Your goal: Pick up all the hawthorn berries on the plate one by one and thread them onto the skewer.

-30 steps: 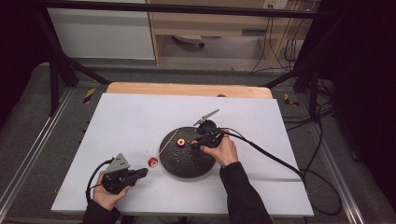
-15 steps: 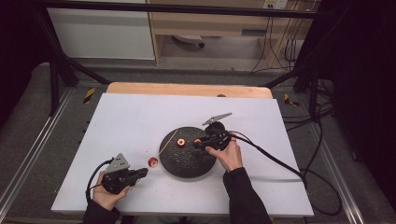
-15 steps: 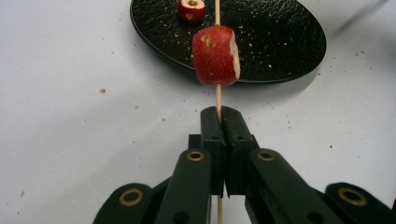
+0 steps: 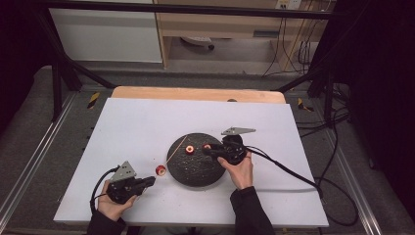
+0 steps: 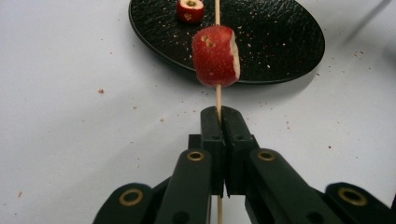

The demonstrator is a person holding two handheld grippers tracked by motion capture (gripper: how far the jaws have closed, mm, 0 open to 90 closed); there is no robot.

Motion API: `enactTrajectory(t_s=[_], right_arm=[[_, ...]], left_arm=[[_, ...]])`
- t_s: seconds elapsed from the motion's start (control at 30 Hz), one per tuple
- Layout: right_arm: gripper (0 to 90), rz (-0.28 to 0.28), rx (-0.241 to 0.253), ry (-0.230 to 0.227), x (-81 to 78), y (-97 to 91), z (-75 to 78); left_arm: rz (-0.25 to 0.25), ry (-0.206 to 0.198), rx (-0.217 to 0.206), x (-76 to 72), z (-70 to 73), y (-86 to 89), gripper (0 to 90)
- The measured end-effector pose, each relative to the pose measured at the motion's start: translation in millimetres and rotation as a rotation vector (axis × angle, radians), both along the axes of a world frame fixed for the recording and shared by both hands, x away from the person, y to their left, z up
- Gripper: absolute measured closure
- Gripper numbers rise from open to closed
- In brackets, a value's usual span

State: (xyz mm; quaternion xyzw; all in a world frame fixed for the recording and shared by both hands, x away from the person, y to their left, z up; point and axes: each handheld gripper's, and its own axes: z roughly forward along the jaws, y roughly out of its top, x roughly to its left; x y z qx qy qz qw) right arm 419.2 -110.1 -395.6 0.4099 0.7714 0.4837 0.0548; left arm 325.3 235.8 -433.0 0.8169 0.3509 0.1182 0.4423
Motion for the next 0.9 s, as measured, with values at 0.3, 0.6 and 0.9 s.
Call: enactTrajectory(t_s=[0.3, 0.6, 0.9], right_arm=[[62.6, -0.042, 0.148, -0.036, -10.2, 1.0, -11.6], [62.6, -0.124, 0.261, -0.058, -17.1, -3.3, -24.2], [62.7, -0.192, 0.361, -0.093, -23.7, -5.1, -26.6]], left_arm=[[0.000, 0.000, -0.005, -0.8, 0.1, -1.1, 88.5], [-0.003, -0.002, -0.005, -2.4, 0.1, -2.9, 88.5], [-0.007, -0.003, -0.008, -4.1, -0.3, -6.5, 88.4]])
